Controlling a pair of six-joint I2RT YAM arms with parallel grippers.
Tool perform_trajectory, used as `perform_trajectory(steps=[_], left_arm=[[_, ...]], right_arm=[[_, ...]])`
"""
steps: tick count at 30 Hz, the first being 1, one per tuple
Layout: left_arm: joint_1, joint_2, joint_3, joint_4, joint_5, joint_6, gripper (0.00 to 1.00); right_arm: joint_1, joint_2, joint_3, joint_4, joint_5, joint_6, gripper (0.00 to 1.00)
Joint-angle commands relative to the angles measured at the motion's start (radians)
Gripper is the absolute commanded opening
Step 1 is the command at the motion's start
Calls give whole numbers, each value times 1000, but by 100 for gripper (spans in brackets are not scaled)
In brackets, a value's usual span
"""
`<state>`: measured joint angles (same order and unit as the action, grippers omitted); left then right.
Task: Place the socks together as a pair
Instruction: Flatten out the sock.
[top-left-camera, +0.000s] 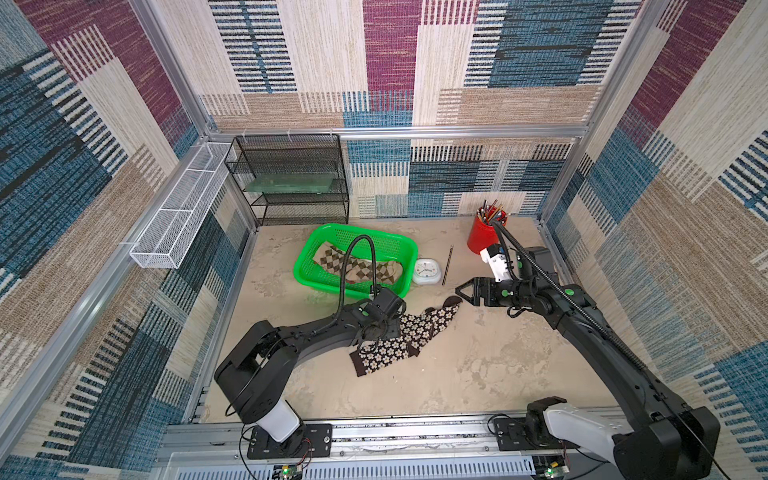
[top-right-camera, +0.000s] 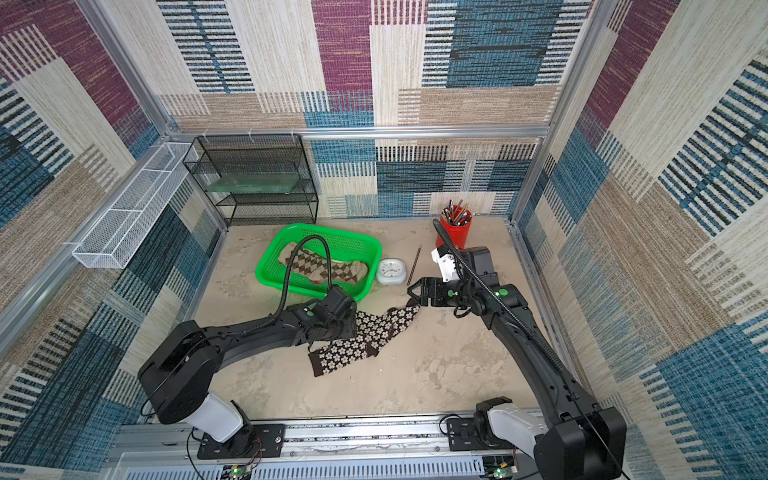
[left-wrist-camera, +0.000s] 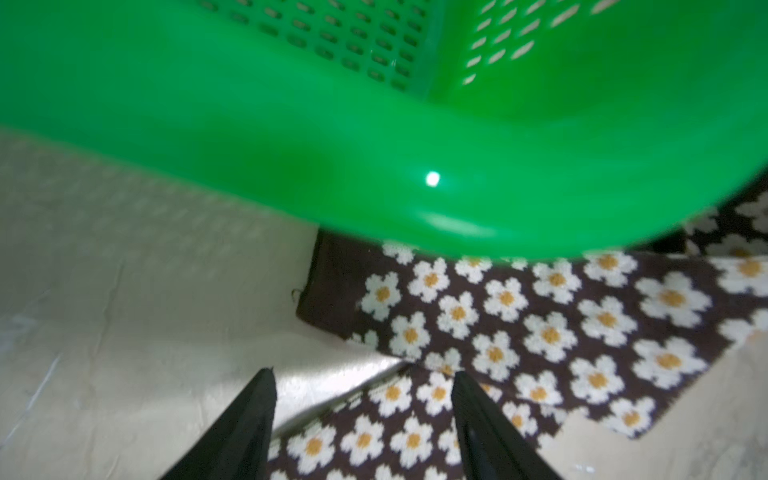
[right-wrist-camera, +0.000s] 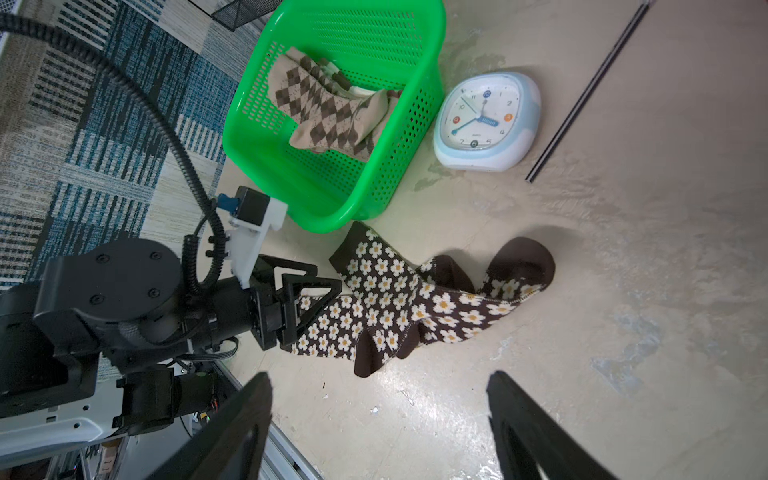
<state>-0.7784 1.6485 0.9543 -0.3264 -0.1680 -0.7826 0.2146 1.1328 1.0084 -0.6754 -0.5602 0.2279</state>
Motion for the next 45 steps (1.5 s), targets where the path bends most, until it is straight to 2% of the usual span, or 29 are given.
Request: perform_trajectory(steps=[1, 5, 7, 8, 10, 12, 20, 25, 28, 36, 45], left_arm=[[8, 52, 38, -8, -22, 11, 61], [14, 100, 64, -38, -50, -13, 56], [16, 119, 82, -48, -63, -18, 48], [16, 130, 94, -51, -62, -16, 40], [16, 154, 125, -75, -48, -5, 16], [15, 158, 148, -101, -28, 6, 0], [-13, -1, 132, -148, 14, 13, 0], [-41, -114, 124, -165, 40, -43, 0], [-57, -174, 176, -201, 67, -85, 0], [-136, -230, 413, -235, 125, -195, 0], [-221, -70, 846, -321, 133, -153, 0]], right_arm=[[-22, 7, 0, 12, -55, -48, 83], [-48, 7, -1, 10, -84, -64, 83], [-53, 5, -2, 14, -91, -66, 83], [-54, 4, -5, 15, -99, -68, 83], [-55, 1, -11, 13, -98, -73, 84], [-59, -3, -20, 9, -98, -80, 84], [-98, -27, -52, 28, -107, -85, 84], [-133, -21, -61, 35, -115, -90, 84], [-163, -18, -75, 44, -119, -83, 85], [-259, 16, -113, 73, -141, -37, 86], [-333, 13, -90, 83, -126, 7, 86]])
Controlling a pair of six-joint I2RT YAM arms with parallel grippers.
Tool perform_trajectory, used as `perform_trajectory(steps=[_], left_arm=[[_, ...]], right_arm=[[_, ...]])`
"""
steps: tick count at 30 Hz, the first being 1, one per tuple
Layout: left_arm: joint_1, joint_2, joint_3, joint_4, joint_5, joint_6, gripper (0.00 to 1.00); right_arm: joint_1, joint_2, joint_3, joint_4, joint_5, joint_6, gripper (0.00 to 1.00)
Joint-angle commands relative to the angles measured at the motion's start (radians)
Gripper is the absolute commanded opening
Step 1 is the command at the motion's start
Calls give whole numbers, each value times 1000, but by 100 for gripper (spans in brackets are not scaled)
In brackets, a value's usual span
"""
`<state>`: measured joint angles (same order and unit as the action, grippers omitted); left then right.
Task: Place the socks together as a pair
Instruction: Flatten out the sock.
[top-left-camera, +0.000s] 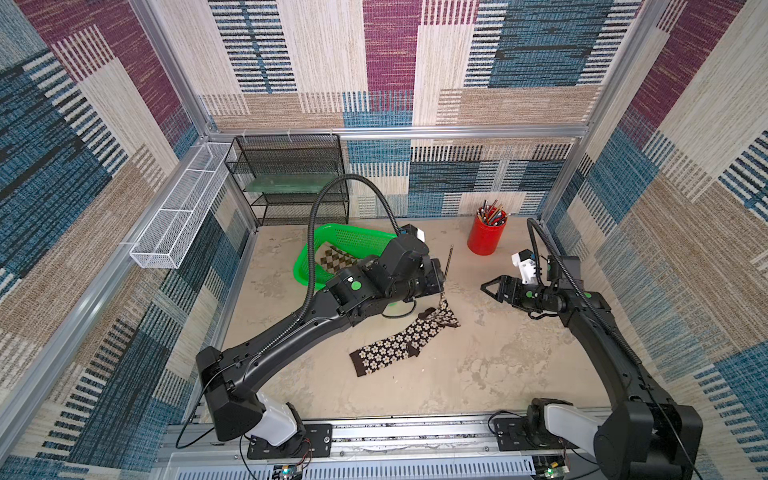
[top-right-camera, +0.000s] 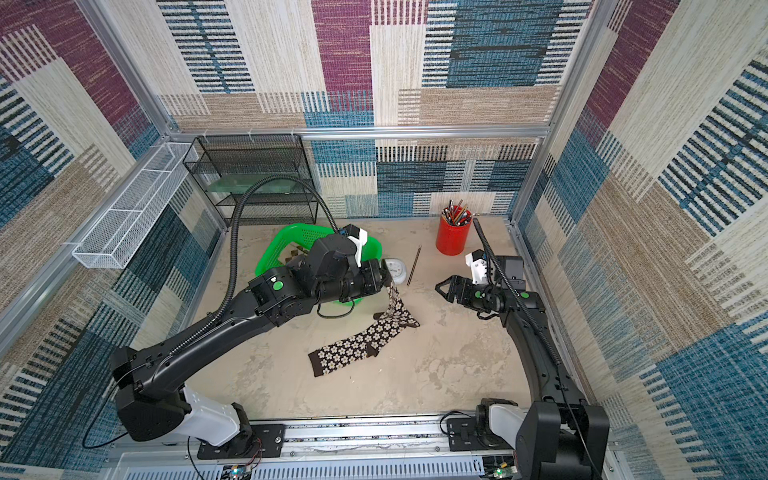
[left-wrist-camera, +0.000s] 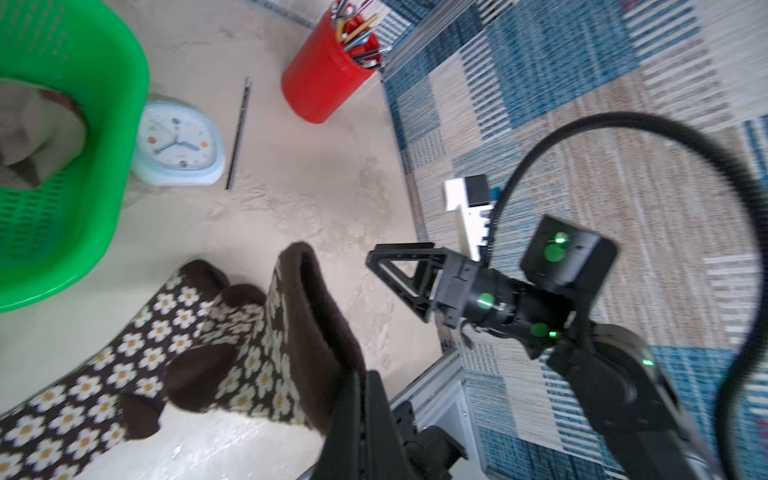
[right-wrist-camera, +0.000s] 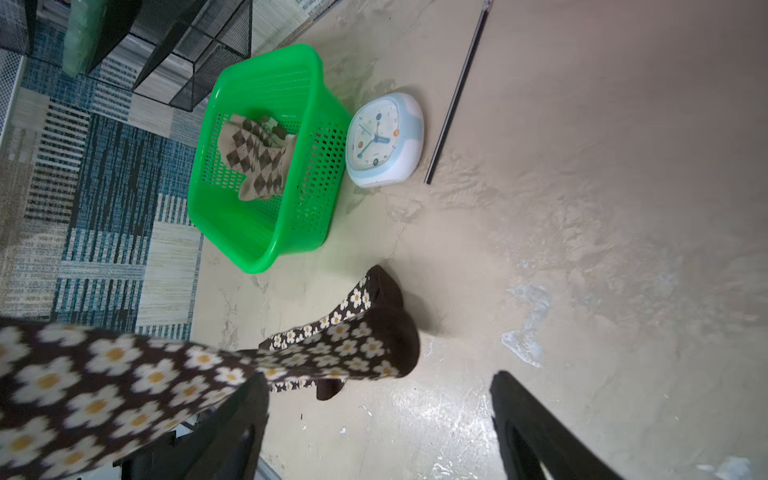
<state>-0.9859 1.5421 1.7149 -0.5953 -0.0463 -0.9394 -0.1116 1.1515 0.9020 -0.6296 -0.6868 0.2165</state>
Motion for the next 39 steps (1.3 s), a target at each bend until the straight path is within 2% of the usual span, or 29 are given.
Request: perform_trajectory(steps=[1, 8, 13, 15, 19, 26, 29, 34, 39], left_arm=[[-19, 57, 127, -57, 20, 4, 0], [-96, 167, 334, -113, 23, -8, 0], [-145, 131, 293, -108, -24, -60, 0], [-157, 93, 220, -75, -50, -85, 0], [-153, -33, -39, 41, -112, -160, 0], [-93, -219, -472, 121, -209, -266, 0], [-69, -312, -657, 150, -251, -315, 0], [-53, -436, -827, 143, -292, -326, 0], [-54, -535, -946, 135, -279, -341, 0]], right_arm=[[-9, -6, 22, 33, 5, 18, 86], [-30, -31, 49, 9, 28, 23, 86], [-35, -42, 48, 2, 23, 23, 86], [-36, -46, 46, -1, 25, 21, 86], [-38, -50, 32, -10, 41, 14, 86], [-28, -61, -21, -14, 18, 11, 87], [6, -65, -43, -55, 22, -5, 87], [119, -80, -99, -140, 65, -2, 88], [327, -89, -122, -205, 165, 132, 87]])
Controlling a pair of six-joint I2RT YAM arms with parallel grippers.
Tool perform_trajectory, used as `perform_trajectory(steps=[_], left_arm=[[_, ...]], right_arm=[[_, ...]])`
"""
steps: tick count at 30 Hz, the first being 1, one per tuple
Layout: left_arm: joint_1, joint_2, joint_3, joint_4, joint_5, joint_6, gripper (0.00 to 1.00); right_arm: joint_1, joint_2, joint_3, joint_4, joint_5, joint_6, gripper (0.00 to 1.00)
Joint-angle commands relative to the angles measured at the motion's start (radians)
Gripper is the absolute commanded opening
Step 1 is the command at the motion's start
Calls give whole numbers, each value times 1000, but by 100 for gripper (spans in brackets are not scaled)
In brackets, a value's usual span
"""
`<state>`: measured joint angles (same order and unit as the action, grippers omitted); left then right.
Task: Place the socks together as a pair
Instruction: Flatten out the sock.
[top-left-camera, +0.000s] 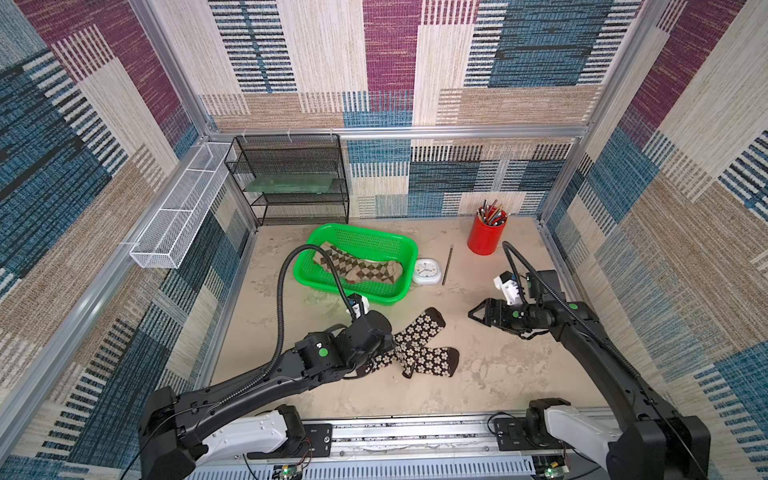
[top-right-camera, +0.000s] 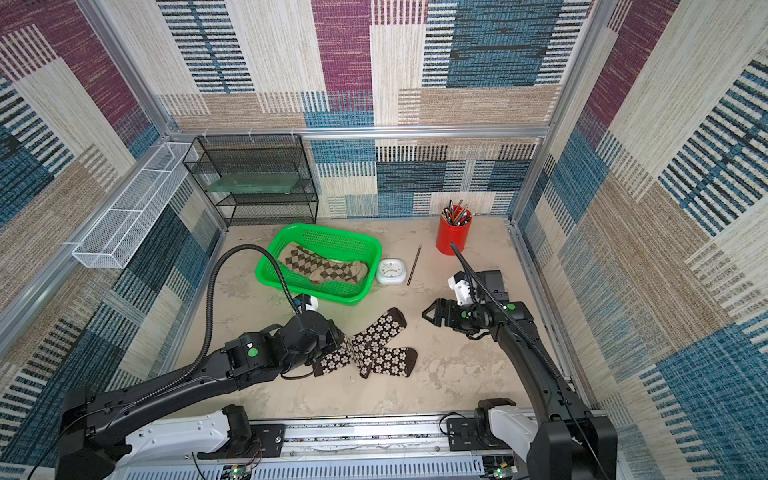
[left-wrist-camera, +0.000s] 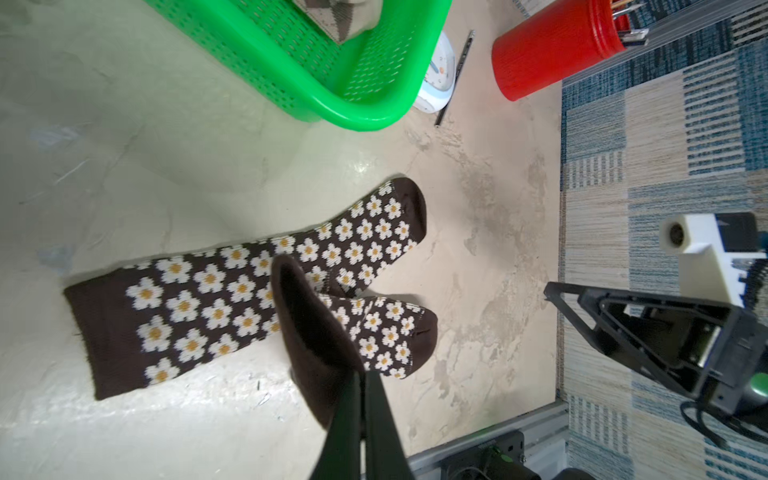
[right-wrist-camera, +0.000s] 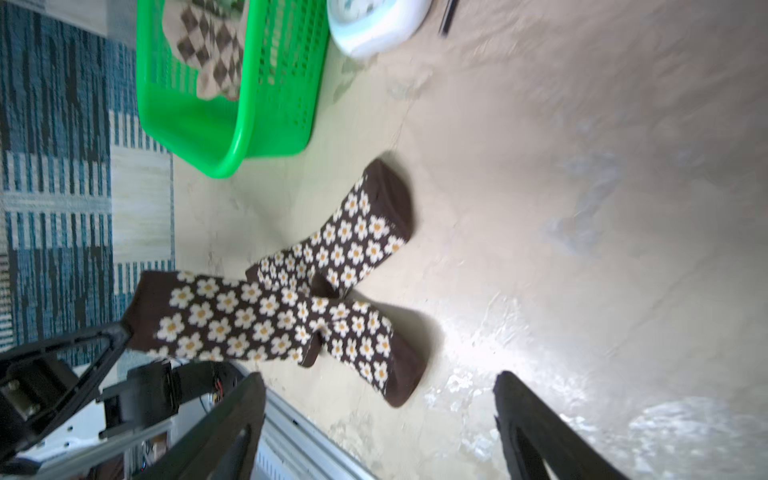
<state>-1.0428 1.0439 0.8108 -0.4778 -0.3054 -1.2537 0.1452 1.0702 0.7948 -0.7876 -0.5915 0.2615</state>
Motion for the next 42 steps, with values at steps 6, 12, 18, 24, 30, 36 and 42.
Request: perform_trajectory(steps=[6, 12, 18, 24, 30, 36, 42], left_arm=[[4, -157, -143, -70, -58, -10, 0], [4, -223, -234, -71, -56, 22, 0], [4, -204, -261, -79, -54, 41, 0], [3, -231, -278, -105, -69, 43, 0], [3, -236, -318, -4, -26, 83, 0], [3, -231, -322, 34, -50, 91, 0], [4, -204, -368, 65, -82, 61, 0]], right_arm=[[298, -26, -161, 4, 201, 286, 82], [357, 49, -211, 148, 273, 334, 79], [389, 229, -186, 233, 331, 335, 69], [355, 270, -180, 245, 427, 320, 22], [347, 166, -48, 166, 413, 249, 2], [359, 224, 88, 113, 328, 158, 2], [344, 391, 208, 88, 323, 97, 5]])
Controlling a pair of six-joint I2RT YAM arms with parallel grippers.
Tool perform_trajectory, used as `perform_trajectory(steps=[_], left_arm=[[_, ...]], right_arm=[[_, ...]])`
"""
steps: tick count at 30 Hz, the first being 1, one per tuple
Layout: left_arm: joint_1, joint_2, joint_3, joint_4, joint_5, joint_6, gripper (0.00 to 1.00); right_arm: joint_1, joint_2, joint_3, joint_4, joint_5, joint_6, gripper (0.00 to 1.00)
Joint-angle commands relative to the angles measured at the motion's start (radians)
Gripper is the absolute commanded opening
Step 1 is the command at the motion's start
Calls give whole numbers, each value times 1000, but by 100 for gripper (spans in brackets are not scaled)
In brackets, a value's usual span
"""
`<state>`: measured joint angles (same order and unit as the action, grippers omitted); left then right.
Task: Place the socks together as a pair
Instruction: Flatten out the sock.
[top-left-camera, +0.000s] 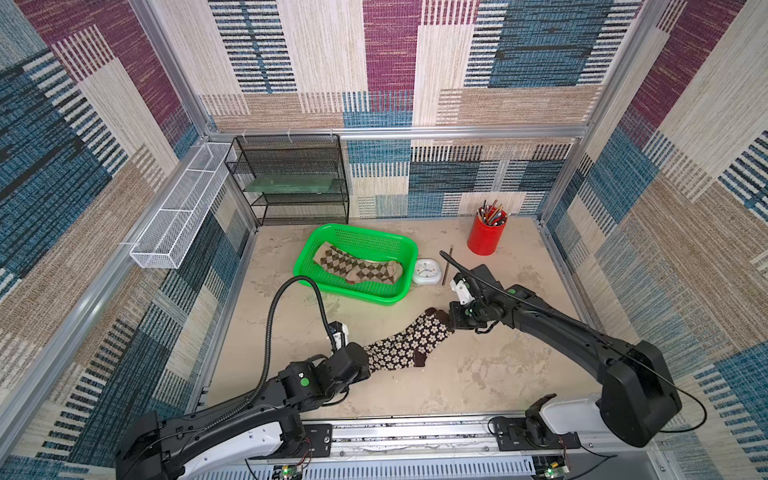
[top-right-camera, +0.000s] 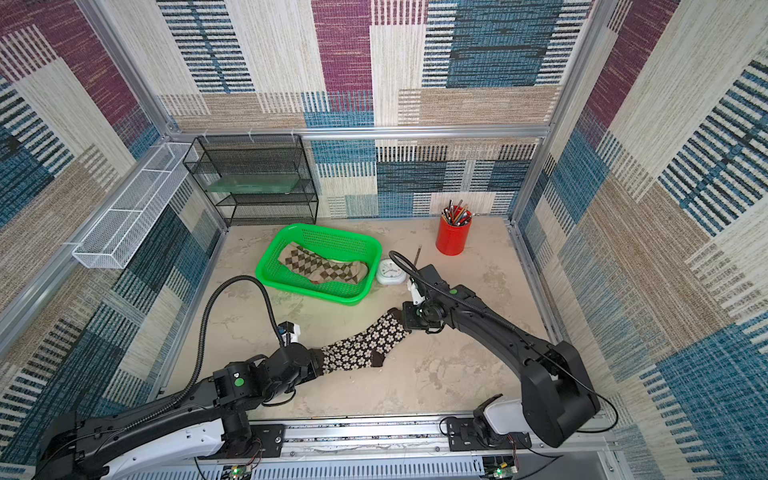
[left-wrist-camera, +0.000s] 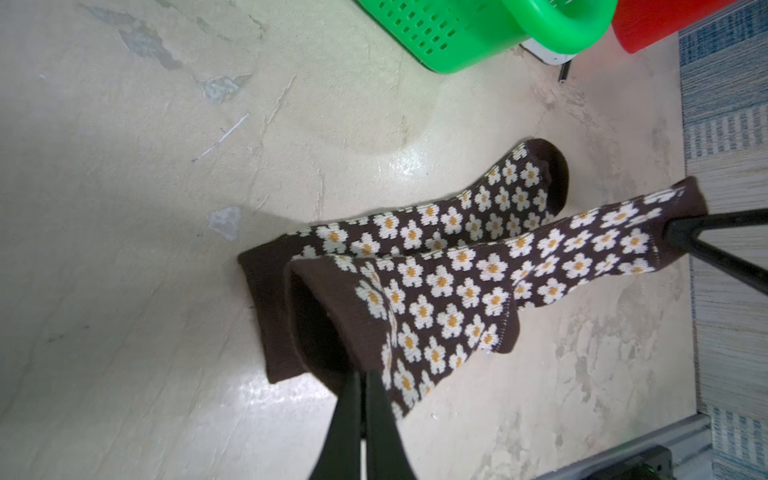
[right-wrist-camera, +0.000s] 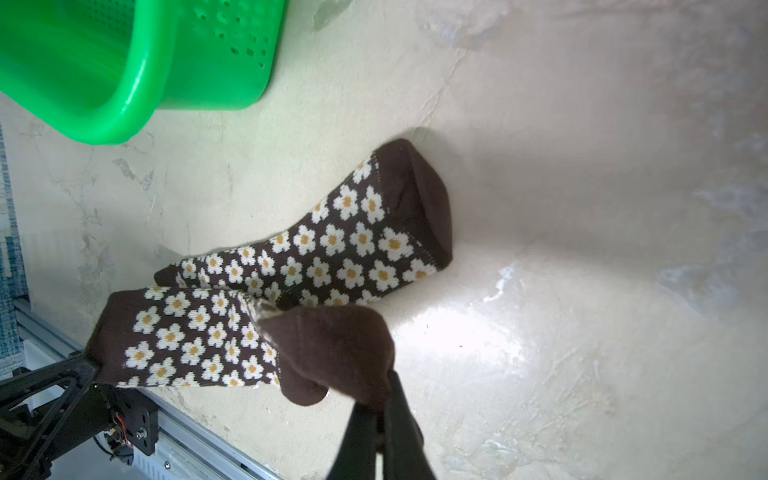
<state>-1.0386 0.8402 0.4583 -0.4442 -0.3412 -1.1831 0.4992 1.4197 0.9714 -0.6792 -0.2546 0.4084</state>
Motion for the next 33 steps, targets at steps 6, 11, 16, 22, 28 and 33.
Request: perform_trajectory(steps=[6, 11, 16, 22, 28, 33], left_arm=[[9, 17, -28, 87, -100, 7, 0], [15, 68, -33, 133, -105, 20, 0], [18, 73, -39, 127, -121, 23, 0], [18, 33, -60, 89, -143, 9, 0], [18, 20, -113, 142, -123, -1, 10], [18, 6, -107, 127, -102, -4, 52]], right_arm=[[-43, 170, 107, -30, -24, -91, 7], [-64, 256, 146, -11, -47, -118, 7], [-88, 318, 171, 1, -55, -133, 7], [-116, 346, 172, 4, -66, -152, 9], [-123, 370, 182, 1, -80, -167, 24], [-130, 358, 170, -2, -88, -174, 40]])
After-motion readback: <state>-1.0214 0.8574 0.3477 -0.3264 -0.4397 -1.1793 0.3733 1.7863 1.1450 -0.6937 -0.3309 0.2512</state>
